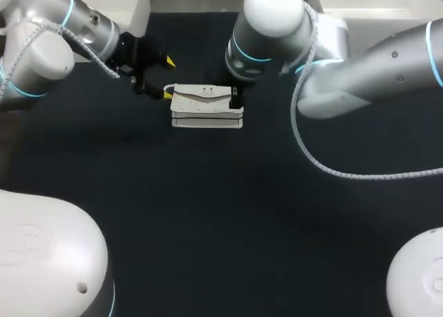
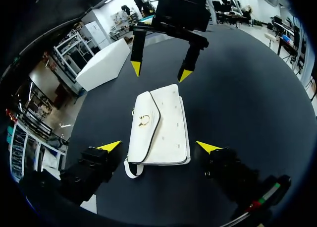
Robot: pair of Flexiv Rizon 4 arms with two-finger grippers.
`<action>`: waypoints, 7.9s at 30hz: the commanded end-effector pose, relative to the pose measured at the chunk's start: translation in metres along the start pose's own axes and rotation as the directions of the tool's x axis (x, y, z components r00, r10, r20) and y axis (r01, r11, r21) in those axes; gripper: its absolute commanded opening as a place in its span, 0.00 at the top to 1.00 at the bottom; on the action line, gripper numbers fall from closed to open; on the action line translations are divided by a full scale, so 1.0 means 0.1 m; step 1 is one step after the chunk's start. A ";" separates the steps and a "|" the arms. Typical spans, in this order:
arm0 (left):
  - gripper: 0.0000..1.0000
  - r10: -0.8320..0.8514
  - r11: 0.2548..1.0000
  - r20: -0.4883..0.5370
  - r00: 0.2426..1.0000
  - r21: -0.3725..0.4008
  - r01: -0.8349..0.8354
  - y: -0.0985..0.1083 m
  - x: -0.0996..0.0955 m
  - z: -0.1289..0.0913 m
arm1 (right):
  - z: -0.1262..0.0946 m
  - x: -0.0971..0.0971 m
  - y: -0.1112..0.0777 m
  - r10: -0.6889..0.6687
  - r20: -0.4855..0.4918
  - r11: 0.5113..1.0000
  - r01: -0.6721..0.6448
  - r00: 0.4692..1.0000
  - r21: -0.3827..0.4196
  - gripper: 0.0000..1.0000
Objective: Pick up the bag, open it, inspect its contents, close it, and place it on the opposite side
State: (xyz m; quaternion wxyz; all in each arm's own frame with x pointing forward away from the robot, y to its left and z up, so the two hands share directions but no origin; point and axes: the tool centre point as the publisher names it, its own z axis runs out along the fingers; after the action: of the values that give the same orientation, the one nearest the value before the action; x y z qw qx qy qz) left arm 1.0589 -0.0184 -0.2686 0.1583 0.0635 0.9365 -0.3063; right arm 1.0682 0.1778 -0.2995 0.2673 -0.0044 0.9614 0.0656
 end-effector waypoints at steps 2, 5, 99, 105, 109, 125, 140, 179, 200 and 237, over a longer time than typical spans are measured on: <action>0.00 -0.077 0.992 -0.082 0.994 -0.102 0.069 0.00 0.03 -0.15 | -0.07 -0.10 0.03 0.007 -0.136 1.000 -0.006 0.991 0.009 0.00; 0.00 -0.128 0.986 -0.100 0.987 -0.122 0.115 0.02 0.05 -0.19 | -0.09 -0.14 0.04 0.005 -0.157 1.000 -0.002 0.988 0.020 0.00; 0.00 -0.854 -0.256 -0.398 -0.335 -0.240 0.936 0.42 -0.07 0.25 | 0.66 -0.16 -0.27 0.619 -0.560 -0.265 -0.818 -0.551 0.511 0.08; 0.02 -0.849 -0.252 -0.404 -0.342 -0.260 0.932 0.47 -0.08 0.35 | 0.73 -0.14 -0.22 0.590 -0.585 -0.200 -0.803 -0.557 0.562 0.21; 0.02 -0.844 -0.247 -0.414 -0.342 -0.266 0.932 0.50 -0.08 0.40 | 0.75 -0.12 -0.19 0.586 -0.587 -0.171 -0.794 -0.558 0.584 0.22; 0.24 -0.806 -0.255 -0.463 -0.369 -0.291 0.922 0.45 -0.14 0.62 | 0.80 -0.09 -0.06 0.532 -0.624 -0.066 -0.763 -0.572 0.643 0.36; 0.54 -0.780 -0.289 -0.474 -0.408 -0.305 0.908 0.41 -0.23 0.84 | 0.81 -0.04 0.02 0.506 -0.644 -0.004 -0.748 -0.573 0.664 0.44; 1.00 -0.771 -0.310 -0.474 -0.425 -0.303 0.901 0.46 -0.20 0.92 | 0.85 0.07 0.02 0.476 -0.653 0.009 -0.739 -0.589 0.674 1.00; 0.00 -0.763 -0.335 -0.489 -0.423 -0.261 0.905 0.43 -0.12 0.54 | 0.68 0.11 -0.09 0.466 -0.665 -0.013 -0.756 -0.583 0.654 0.06; 0.00 -0.789 -0.436 -0.423 -0.446 -0.127 0.891 0.90 0.01 -0.04 | 0.48 0.44 -0.01 0.488 -0.634 -0.145 -0.772 -0.599 0.618 0.76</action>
State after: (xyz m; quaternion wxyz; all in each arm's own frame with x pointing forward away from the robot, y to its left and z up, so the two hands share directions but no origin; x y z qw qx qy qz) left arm 1.0816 0.0556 -0.3161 -0.3584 -0.6647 0.5158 -0.4047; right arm 1.0639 0.1826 -0.3684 -0.4379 0.6251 0.5435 0.3495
